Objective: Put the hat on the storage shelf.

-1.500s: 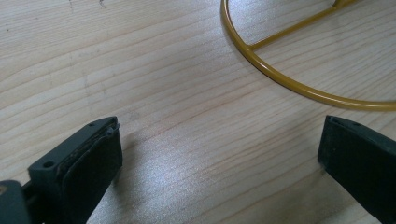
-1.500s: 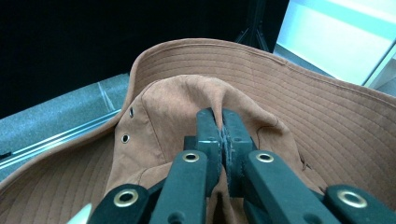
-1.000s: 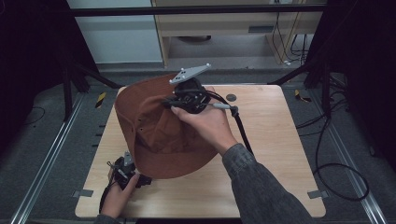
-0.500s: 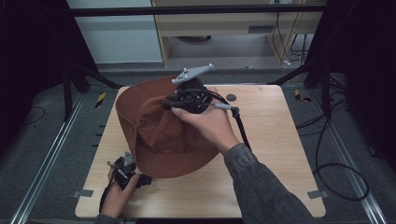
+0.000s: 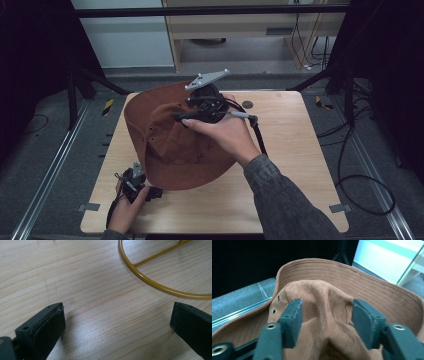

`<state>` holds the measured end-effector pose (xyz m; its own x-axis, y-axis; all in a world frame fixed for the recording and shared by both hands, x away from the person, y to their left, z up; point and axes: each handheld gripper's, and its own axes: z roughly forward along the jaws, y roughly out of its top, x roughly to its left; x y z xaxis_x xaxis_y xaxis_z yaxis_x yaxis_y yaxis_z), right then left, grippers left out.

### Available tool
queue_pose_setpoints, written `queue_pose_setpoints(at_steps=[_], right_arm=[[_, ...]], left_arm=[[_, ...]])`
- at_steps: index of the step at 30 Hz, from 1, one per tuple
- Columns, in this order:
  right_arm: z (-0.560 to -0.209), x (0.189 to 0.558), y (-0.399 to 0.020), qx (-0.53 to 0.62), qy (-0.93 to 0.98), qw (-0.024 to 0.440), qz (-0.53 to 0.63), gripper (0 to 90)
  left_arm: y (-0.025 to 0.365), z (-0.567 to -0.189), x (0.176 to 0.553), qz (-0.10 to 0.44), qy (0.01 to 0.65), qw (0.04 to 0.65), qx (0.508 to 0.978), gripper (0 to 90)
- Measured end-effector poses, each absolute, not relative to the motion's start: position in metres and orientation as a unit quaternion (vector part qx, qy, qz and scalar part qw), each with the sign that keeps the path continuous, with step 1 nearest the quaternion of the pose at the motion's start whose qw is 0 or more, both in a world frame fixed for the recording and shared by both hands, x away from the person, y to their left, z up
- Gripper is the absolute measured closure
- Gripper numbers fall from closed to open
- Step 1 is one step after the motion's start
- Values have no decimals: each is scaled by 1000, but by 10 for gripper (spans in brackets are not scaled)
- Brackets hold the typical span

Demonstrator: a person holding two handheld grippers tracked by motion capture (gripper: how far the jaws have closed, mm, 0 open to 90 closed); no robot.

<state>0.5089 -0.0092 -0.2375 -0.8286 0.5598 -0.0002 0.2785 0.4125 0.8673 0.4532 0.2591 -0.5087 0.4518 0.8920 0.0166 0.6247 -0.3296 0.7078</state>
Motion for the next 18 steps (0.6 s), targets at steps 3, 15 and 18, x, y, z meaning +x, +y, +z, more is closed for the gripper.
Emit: queue_pose_setpoints(at_steps=[3, 15, 18], right_arm=[[-236, 507, -11, 255, 827, 149, 478, 297], [-232, 504, -29, 276, 823, 162, 468, 101], [-231, 502, -35, 277, 822, 173, 467, 91]], left_arm=[[259, -509, 453, 207, 481, 323, 788, 0], [260, -508, 454, 207, 476, 318, 794, 0], [260, -508, 455, 206, 474, 318, 795, 0]])
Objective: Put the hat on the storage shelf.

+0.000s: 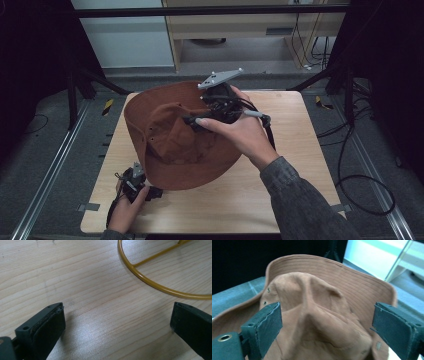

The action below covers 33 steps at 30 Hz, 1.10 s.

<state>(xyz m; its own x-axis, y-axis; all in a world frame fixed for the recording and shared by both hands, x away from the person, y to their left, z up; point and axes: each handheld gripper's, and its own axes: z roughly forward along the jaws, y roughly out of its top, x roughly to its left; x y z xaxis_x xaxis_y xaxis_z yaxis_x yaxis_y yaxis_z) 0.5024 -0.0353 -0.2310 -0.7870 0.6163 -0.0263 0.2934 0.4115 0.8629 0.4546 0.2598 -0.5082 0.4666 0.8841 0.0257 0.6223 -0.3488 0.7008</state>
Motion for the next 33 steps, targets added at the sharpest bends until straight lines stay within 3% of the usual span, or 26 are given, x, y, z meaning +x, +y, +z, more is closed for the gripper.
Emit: queue_pose_setpoints(at_steps=[18, 33], right_arm=[[-243, 491, -109, 312, 804, 191, 468, 61], [-263, 489, -178, 362, 779, 230, 458, 135]], left_arm=[[259, -509, 455, 207, 478, 324, 790, 0], [259, -509, 455, 207, 477, 323, 791, 0]])
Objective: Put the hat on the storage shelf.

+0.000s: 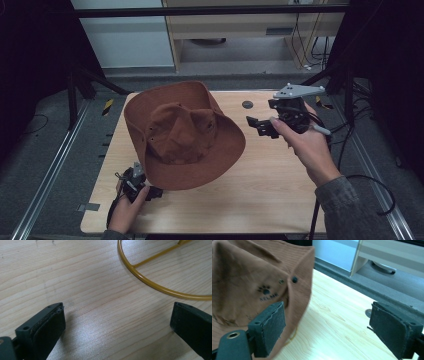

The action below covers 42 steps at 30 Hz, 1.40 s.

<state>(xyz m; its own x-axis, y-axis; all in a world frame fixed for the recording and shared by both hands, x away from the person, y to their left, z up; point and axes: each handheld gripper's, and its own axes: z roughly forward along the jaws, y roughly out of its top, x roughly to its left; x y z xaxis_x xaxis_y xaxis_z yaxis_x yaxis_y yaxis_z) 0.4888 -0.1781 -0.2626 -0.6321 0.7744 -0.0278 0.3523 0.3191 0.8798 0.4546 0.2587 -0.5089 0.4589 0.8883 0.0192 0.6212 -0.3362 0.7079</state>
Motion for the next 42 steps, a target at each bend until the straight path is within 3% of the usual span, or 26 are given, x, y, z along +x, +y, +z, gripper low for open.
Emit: queue_pose_setpoints(at_steps=[16, 28, 42], right_arm=[[-324, 478, -230, 387, 780, 255, 420, 147], [-400, 478, -246, 432, 776, 217, 405, 162], [-452, 475, -240, 447, 786, 199, 377, 165]], left_arm=[[259, -509, 455, 206, 477, 323, 791, 0], [259, -509, 456, 207, 476, 323, 791, 0], [259, -509, 456, 207, 477, 324, 791, 0]])
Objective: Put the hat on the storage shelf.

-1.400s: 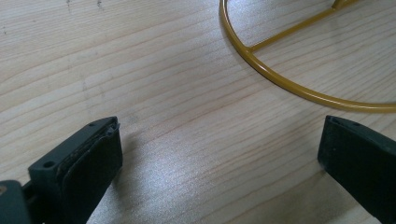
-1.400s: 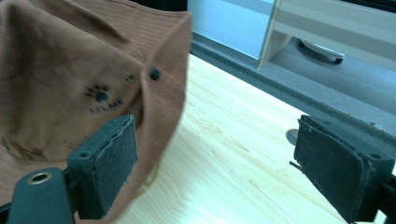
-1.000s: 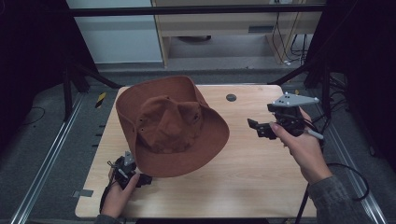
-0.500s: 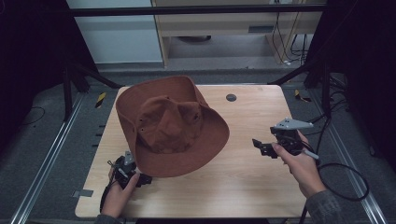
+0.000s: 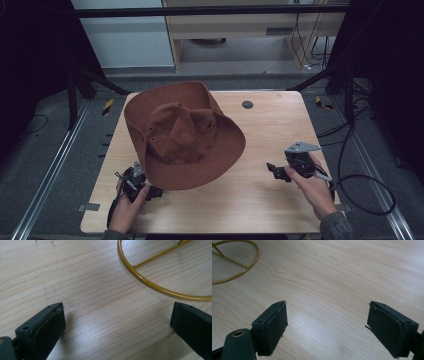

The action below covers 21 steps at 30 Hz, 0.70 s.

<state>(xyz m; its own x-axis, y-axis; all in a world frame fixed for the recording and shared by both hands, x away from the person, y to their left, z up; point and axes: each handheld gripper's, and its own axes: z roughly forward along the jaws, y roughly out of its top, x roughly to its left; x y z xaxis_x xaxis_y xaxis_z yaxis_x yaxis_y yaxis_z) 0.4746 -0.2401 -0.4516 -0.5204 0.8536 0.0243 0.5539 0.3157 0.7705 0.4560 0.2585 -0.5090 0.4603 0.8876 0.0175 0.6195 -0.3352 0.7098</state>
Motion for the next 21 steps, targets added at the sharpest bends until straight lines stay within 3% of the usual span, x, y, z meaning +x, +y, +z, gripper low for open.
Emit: queue_pose_setpoints(at_steps=[8, 21], right_arm=[[-488, 477, -225, 462, 778, 182, 385, 158], [-511, 483, -201, 453, 794, 203, 352, 112]], left_arm=[[258, -509, 456, 208, 477, 323, 791, 0], [259, -509, 456, 208, 477, 323, 791, 0]])
